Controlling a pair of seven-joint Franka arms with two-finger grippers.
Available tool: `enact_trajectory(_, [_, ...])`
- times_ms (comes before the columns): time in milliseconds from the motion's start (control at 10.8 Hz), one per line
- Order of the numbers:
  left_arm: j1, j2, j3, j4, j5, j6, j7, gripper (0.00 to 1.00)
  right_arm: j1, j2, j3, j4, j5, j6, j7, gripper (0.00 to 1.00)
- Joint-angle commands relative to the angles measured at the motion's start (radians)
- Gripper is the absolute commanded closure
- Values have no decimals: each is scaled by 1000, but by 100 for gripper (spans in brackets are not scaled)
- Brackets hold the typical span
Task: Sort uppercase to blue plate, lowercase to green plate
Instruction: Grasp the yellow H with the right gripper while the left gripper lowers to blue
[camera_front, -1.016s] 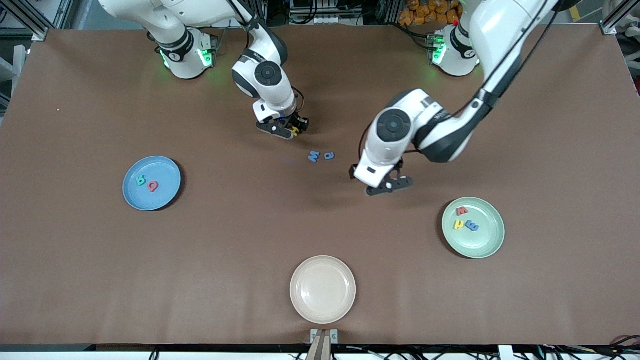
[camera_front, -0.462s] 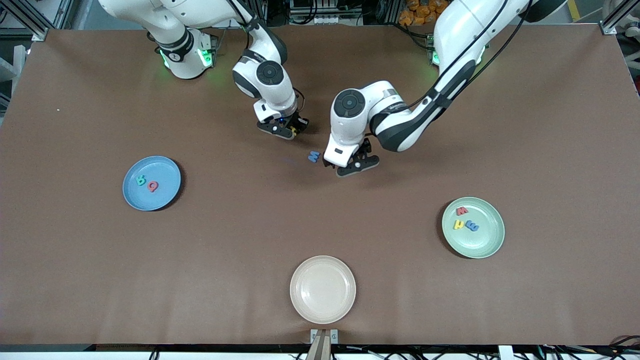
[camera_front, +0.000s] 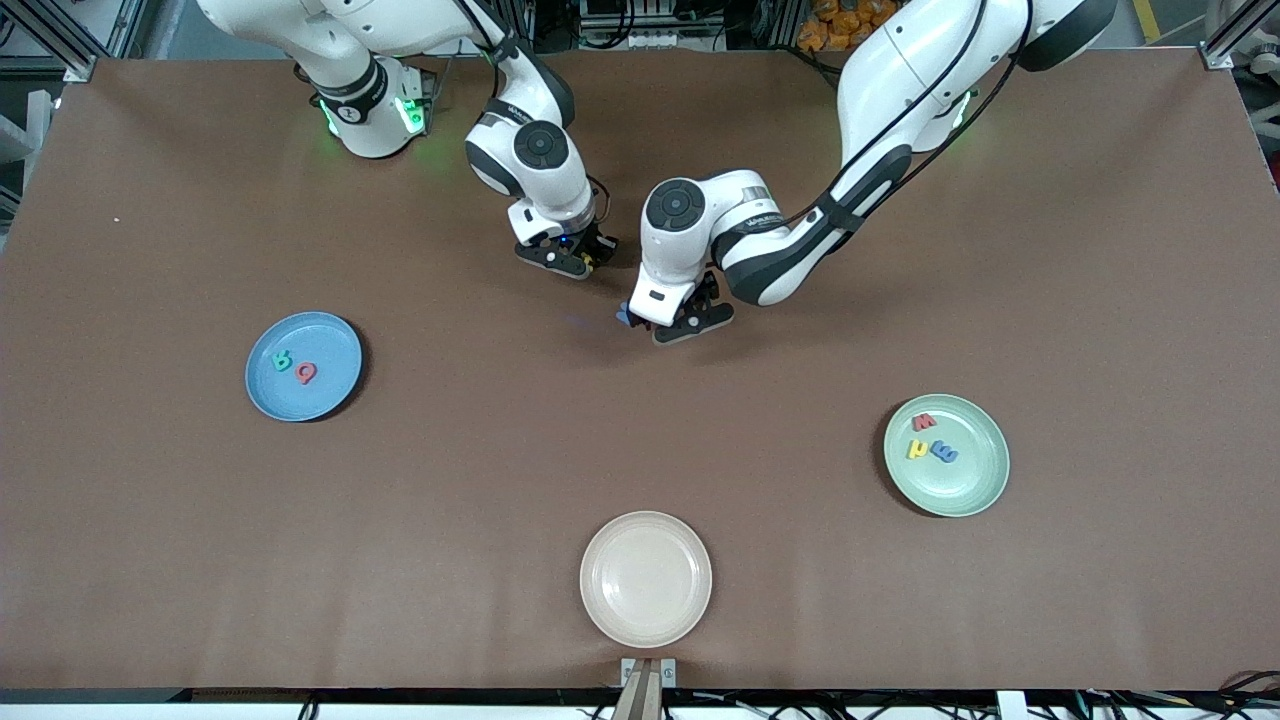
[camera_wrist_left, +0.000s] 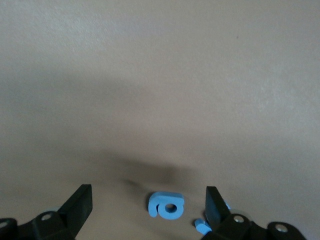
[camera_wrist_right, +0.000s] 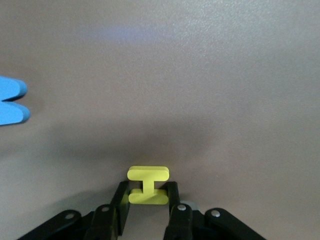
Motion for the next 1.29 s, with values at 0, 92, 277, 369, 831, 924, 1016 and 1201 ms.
enact_trajectory(0, [-32, 12, 27, 10, 30, 14, -38, 0, -14, 14, 1, 29, -49, -9, 25, 73])
enact_trajectory(92, [-52, 15, 42, 13, 30, 14, -38, 0, -21, 9, 1, 31, -51, -9, 10, 73])
enact_trajectory(277, [-81, 18, 68, 16, 28, 14, -38, 1, -46, -9, 0, 36, -49, -47, -62, 73])
enact_trajectory(369, [-81, 24, 70, 18, 28, 15, -38, 2, -66, -23, 0, 36, -49, -79, -102, 73])
enact_trajectory(831, [-101, 38, 77, 27, 28, 25, -38, 6, -185, -63, 0, 49, -48, -199, -398, 73])
enact_trajectory(924, [-103, 39, 77, 27, 28, 25, -38, 7, -217, -70, 0, 63, -46, -239, -480, 73])
enact_trajectory(1016, [-103, 39, 79, 27, 28, 25, -38, 9, -242, -81, -2, 72, -46, -276, -547, 73])
enact_trajectory(1201, [-103, 39, 79, 27, 28, 25, -38, 14, -290, -90, -32, 88, -46, -319, -697, 73])
